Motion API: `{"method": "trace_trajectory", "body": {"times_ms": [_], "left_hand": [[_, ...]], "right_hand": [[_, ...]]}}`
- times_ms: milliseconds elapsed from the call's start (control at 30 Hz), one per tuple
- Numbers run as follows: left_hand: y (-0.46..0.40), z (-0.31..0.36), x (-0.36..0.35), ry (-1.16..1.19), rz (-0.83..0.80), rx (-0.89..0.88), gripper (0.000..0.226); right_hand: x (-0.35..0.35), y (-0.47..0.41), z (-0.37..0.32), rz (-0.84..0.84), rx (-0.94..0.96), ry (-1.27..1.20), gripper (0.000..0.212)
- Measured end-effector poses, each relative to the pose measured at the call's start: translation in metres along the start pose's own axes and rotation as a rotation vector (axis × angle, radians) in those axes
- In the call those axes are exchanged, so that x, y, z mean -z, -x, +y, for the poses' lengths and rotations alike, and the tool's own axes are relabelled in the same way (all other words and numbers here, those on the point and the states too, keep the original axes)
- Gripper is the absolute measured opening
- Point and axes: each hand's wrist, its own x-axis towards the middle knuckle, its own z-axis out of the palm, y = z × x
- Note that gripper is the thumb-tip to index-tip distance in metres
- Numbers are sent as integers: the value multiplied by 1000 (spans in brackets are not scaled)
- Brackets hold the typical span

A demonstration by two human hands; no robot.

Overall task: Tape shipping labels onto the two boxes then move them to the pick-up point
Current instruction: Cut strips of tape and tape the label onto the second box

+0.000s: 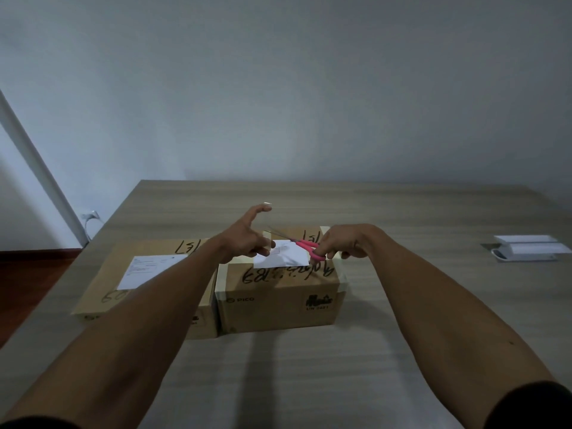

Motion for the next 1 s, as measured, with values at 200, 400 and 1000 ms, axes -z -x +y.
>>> {"method": "trace_trajectory", "body": {"times_ms": [200,400,1000], "left_hand": [[-1,5,-10,-65,-128,2,73],[-3,4,-17,-108,-191,12,74],[4,-33,-13,-1075,120,70,87]], "right_hand": [[3,0,3,5,7,-22,24],[3,1,8,-4,1,-17,18],[-18,-27,32,418,-181,20,35]]}}
